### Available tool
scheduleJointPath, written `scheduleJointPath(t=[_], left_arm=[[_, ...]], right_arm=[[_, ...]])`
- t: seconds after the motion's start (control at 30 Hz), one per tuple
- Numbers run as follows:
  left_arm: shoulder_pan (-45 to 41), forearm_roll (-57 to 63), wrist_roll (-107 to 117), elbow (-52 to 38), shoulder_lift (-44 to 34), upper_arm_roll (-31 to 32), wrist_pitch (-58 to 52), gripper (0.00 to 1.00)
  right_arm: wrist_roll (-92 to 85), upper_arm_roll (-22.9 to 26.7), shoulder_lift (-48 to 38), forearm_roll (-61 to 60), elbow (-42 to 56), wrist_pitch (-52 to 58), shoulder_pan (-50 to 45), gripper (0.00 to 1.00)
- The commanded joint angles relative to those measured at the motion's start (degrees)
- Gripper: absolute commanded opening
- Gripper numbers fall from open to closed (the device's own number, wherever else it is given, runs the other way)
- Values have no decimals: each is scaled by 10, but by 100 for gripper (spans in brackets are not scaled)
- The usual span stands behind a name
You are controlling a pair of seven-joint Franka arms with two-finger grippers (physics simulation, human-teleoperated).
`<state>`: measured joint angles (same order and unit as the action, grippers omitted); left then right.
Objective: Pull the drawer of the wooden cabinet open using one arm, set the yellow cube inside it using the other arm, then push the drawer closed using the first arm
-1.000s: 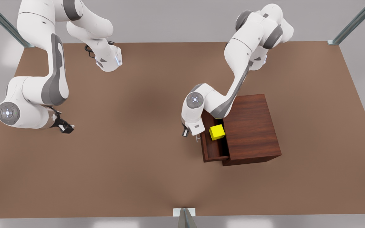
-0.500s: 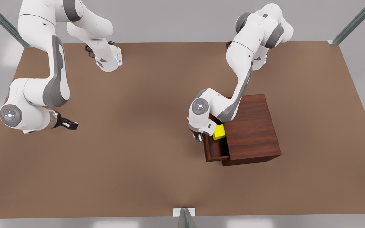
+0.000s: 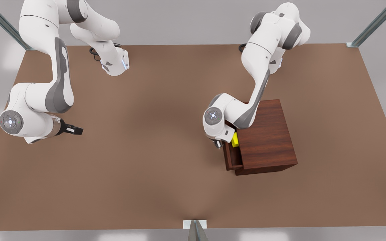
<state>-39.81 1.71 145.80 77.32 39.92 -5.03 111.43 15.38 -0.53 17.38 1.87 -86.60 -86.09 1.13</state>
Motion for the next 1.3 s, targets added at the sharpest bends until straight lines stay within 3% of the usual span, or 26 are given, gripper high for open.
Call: scheduleJointPath(t=[0.0, 0.57, 0.6, 0.63, 0.7, 0.77, 0.87, 0.93, 0.97, 1.0, 1.1, 1.27], left_arm=[[2, 1, -110, -1, -1, -5, -30, 0], [22, -5, -187, -29, -5, -49, -96, 0], [23, -8, -186, -42, -5, -50, -96, 34], [28, -12, -186, -61, -20, -49, -110, 100], [86, -71, -218, -80, -93, -46, -129, 100], [168, -97, -677, -67, -189, -53, -237, 100], [276, -116, -1391, -62, -231, -66, -368, 100], [283, -94, -1592, -53, -240, -70, -347, 100], [279, -93, -1592, -19, -262, -68, -311, 100], [278, -92, -1587, 118, -346, -64, -180, 100], [236, -72, -1511, 69, -316, -60, -180, 100], [234, -67, -1516, 69, -314, -61, -181, 100]], right_arm=[[-61, 0, -1, 0, 0, 0, 0, 100], [-80, 4, -2, 0, 6, 5, 3, 100], [-80, 4, -2, 0, 6, 5, 3, 100], [-80, 4, -2, 0, 6, 5, 3, 100], [-80, 4, -2, 0, 6, 6, 3, 100], [-80, 4, -2, 0, 6, 6, 3, 100], [-80, 4, -2, 0, 6, 6, 3, 100], [-81, 4, -2, 0, 6, 6, 3, 100], [-80, 4, -2, 0, 6, 6, 3, 100], [-80, 4, -2, 0, 6, 6, 3, 100], [-80, 4, -2, 0, 6, 6, 3, 100], [-80, 4, -2, 0, 6, 6, 3, 100]])
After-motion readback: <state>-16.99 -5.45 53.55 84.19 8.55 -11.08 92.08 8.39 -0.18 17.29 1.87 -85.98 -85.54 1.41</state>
